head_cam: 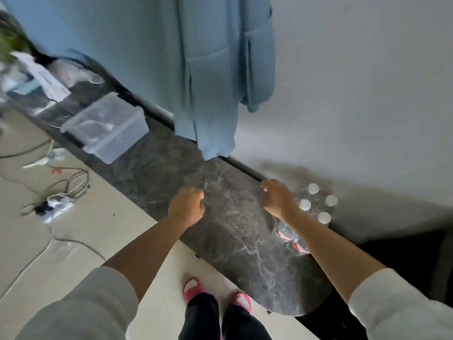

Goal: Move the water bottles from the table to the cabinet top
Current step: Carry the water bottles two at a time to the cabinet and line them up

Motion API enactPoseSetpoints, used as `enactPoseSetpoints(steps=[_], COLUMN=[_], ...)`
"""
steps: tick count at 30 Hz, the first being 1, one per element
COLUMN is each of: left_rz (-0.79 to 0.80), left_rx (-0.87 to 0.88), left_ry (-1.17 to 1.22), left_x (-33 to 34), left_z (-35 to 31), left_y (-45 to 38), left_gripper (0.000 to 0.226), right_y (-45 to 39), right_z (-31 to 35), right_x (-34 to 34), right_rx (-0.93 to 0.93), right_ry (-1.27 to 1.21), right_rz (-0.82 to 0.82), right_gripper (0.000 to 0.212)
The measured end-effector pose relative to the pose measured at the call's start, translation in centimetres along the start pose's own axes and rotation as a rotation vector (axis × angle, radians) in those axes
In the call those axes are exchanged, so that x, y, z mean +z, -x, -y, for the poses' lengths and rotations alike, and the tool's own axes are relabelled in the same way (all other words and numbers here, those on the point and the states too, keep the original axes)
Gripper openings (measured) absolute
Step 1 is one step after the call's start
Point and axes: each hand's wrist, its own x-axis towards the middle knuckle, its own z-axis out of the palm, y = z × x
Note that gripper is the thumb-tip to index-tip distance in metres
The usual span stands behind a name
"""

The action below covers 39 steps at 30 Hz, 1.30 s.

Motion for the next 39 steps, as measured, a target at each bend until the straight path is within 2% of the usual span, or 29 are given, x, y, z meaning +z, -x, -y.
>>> enactPoseSetpoints(steps=[4,8,14,18,22,30,39], left_rz=[-0.089,-0.178,-0.292,-0.320,-0.382,-0.499,-0.493], left_rx=[-0.240,-0.446,-0.740,-0.881,-0.997,-1.217,-1.419], left_ry=[-0.035,-0.049,-0.008,-0.018,0.004,0.074,0.121], left_x=[-3.8,-6.6,-10.3,-12.5,-14.0,-15.0,-14.5], left_z=[8.6,16.8,29.3,37.0,44.3,54.8,66.8], left_y=[4.4,9.5,19.5,25.4,31.6,41.2,46.6], left_gripper=[0.032,0.037,0.036,0.036,0.039,0.037,0.039], right_y=[-2.2,-2.2,0.7,3.1,6.5,11.7,13.6], right_z=[10.4,20.9,38.5,49.5,59.7,74.9,90.2], right_x=[1.0,1.6,4.9,7.9,10.9,16.9,25.2], right_rx=[-0.269,-0.523,-0.858,-1.039,-1.161,-1.383,-1.569], right_ry=[0.019,0.101,0.195,0.325,0.369,0.333,0.360], right_rz=[0.027,0.058,0.054,0.084,0.108,0.159,0.239], right_gripper=[0.023,0.034,0.026,0.037,0.040,0.039,0.038])
